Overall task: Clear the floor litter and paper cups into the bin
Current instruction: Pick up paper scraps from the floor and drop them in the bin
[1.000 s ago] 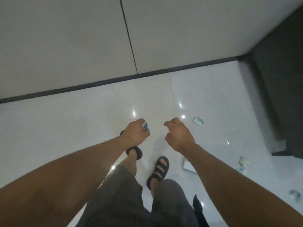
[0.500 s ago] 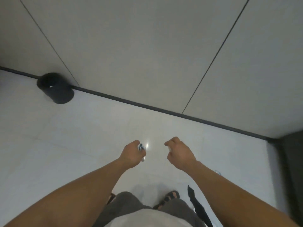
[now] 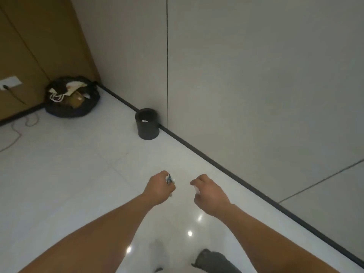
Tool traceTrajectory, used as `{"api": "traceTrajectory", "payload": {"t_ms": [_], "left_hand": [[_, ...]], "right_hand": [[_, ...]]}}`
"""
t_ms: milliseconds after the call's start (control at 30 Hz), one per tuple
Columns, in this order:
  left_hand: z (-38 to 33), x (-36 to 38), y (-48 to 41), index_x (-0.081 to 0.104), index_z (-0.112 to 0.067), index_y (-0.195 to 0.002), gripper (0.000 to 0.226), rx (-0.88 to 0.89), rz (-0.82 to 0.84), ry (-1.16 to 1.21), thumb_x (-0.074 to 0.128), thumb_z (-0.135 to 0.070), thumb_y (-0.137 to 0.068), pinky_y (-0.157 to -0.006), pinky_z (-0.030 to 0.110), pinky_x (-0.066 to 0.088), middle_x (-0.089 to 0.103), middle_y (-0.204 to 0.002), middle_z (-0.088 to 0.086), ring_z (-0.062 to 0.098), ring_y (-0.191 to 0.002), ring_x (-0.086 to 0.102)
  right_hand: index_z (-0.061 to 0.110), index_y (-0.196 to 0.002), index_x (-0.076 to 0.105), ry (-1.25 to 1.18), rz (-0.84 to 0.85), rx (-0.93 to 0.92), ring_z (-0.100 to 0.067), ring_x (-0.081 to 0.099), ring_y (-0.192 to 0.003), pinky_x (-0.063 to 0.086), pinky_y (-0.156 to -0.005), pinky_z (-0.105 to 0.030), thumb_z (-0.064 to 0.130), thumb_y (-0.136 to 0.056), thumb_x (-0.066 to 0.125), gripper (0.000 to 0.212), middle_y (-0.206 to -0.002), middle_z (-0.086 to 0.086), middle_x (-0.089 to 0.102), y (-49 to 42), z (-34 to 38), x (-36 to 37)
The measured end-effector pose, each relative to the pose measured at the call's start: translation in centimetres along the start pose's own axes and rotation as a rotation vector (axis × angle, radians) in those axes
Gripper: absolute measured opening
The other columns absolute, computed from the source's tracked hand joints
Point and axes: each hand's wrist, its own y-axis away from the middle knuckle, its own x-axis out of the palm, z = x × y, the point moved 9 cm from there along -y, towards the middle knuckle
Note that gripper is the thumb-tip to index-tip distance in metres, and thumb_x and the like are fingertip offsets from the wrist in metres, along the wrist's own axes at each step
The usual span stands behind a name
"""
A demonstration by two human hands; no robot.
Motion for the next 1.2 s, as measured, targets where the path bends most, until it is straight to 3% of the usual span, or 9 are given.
{"api": "traceTrajectory", "payload": {"t_ms": [133,233,300,533,900,1200], "left_hand": [[1.2,-4.0,-3.5,0.056,-0.014,-0.088,0.007,-0.014,-0.047,-0.062,0.056,-0.019,-0.084,-0.038,0.01,0.035,0.06,-0.074,-0.005,-0.001,-0.051,0.056],[1.6,-6.6,-6.8,0.056,-0.011,-0.091,0.011,-0.028,-0.044,-0.119,0.057,-0.02,-0.084,-0.058,0.024,0.054,0.064,-0.085,0.005,0.016,-0.067,0.066],[1.5,-8.7,-9.3,0.056,-0.011,-0.095,0.014,-0.038,-0.04,-0.198,0.057,-0.021,-0.085,-0.069,0.034,0.054,0.065,-0.092,0.008,0.024,-0.078,0.066],[1.2,-16.8,-17.9,0.057,-0.01,-0.104,0.021,-0.128,-0.131,-0.219,0.058,-0.022,-0.087,-0.08,0.036,0.053,0.065,-0.102,0.01,0.027,-0.09,0.064],[5.3,-25.4,-31.7,0.055,-0.011,-0.104,0.017,-0.105,-0.091,-0.291,0.052,-0.021,-0.09,-0.071,0.03,0.045,0.063,-0.101,0.011,0.028,-0.09,0.062],[7.4,-38.8,-44.5,0.055,-0.007,-0.102,0.017,-0.012,-0.067,-0.322,0.055,-0.018,-0.089,-0.071,0.029,0.045,0.063,-0.101,0.012,0.028,-0.091,0.062]], "right_hand": [[0.022,-0.139,0.049,0.029,-0.001,-0.077,-0.019,0.053,-0.117,0.047,-0.094,-0.029,0.012,-0.09,0.052,0.05,-0.137,0.003,0.043,-5.9,3.1,-1.3],[0.022,-0.14,0.048,0.044,0.014,-0.137,-0.019,0.052,-0.118,0.047,-0.096,-0.029,0.011,-0.091,0.052,0.051,-0.139,0.002,0.043,-11.2,4.7,-2.0],[0.022,-0.141,0.048,0.049,0.019,-0.167,-0.02,0.051,-0.12,0.046,-0.097,-0.03,0.011,-0.091,0.051,0.052,-0.139,0.002,0.042,-15.2,5.7,-2.7],[0.021,-0.14,0.047,0.068,0.062,-0.279,-0.018,0.048,-0.122,0.044,-0.098,-0.03,0.012,-0.091,0.05,0.05,-0.139,0.002,0.041,-27.5,8.6,-5.9],[0.02,-0.143,0.044,0.137,0.099,-0.257,-0.018,0.043,-0.128,0.039,-0.103,-0.026,0.011,-0.092,0.05,0.052,-0.143,0.001,0.039,-44.1,13.9,-6.8],[0.024,-0.141,0.047,0.097,0.047,-0.107,-0.019,0.046,-0.127,0.037,-0.107,-0.026,0.02,-0.091,0.054,0.051,-0.143,0.003,0.039,-56.9,20.0,-7.8]]}}
